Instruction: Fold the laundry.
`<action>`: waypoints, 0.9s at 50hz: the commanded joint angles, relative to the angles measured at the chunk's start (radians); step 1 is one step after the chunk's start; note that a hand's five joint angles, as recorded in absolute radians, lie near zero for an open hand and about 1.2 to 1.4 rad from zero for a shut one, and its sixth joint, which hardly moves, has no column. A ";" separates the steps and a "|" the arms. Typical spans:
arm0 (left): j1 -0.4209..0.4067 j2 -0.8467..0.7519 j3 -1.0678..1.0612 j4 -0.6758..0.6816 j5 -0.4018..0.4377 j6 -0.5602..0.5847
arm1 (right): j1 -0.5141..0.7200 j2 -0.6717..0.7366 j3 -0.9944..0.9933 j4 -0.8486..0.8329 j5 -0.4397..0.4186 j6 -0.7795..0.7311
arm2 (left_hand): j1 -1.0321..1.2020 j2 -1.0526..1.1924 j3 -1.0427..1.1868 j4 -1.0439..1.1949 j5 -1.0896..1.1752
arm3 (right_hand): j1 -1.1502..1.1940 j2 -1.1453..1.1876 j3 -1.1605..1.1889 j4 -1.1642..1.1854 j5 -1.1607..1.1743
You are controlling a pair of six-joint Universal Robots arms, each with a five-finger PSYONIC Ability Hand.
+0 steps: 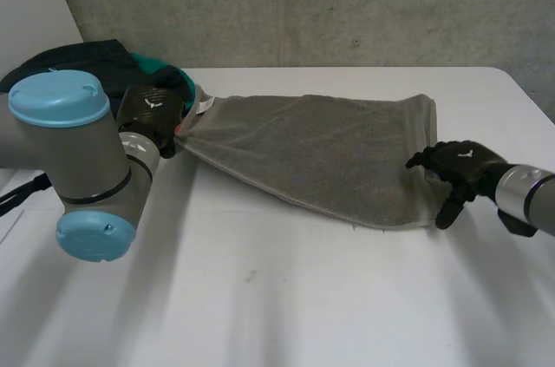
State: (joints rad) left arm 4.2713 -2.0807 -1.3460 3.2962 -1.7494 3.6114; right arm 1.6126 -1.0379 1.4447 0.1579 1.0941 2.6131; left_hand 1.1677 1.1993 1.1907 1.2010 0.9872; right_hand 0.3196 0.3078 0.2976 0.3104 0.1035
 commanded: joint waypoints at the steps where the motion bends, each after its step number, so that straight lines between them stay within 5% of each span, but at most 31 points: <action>1: -0.001 -0.005 0.005 -0.001 -0.001 -0.013 | 0.047 0.038 0.075 -0.142 0.003 -0.034 | 0.229 0.197 0.206 0.195 0.235 | -0.031 -0.019 -0.009 -0.021 0.011; 10: 0.010 -0.001 0.007 -0.004 -0.001 -0.013 | 0.064 0.107 0.069 -0.274 0.064 -0.091 | 0.229 0.197 0.206 0.195 0.235 | 0.175 0.186 0.197 0.184 0.216; 19: 0.015 0.019 -0.005 -0.056 -0.018 -0.013 | 0.078 0.099 0.088 -0.382 0.101 -0.085 | 0.229 0.197 0.206 0.195 0.235 | 0.797 0.809 0.819 0.806 0.839; 23: 0.015 0.047 -0.036 -0.108 -0.048 -0.014 | 0.076 0.047 0.118 -0.350 0.124 -0.070 | 0.229 0.197 0.206 0.195 0.235 | 0.736 0.748 0.758 0.745 0.778; 27: 0.013 0.083 -0.080 -0.147 -0.058 -0.008 | 0.072 -0.025 0.154 -0.293 0.118 -0.039 | 0.229 0.197 0.206 0.195 0.235 | 0.302 0.313 0.324 0.311 0.343; 45: 0.002 0.077 -0.085 -0.164 -0.062 -0.017 | 0.084 0.067 0.088 -0.356 0.153 0.004 | 0.229 0.197 0.206 0.195 0.235 | 0.589 0.601 0.611 0.598 0.630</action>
State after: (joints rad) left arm 4.2821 -1.9984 -1.4374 3.1311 -1.8071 3.5987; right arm 1.6944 -1.0111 1.5659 -0.1892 1.2270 2.6204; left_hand 1.1676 1.1993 1.1907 1.2010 0.9873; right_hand 0.7631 0.7609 0.7605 0.7589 0.5821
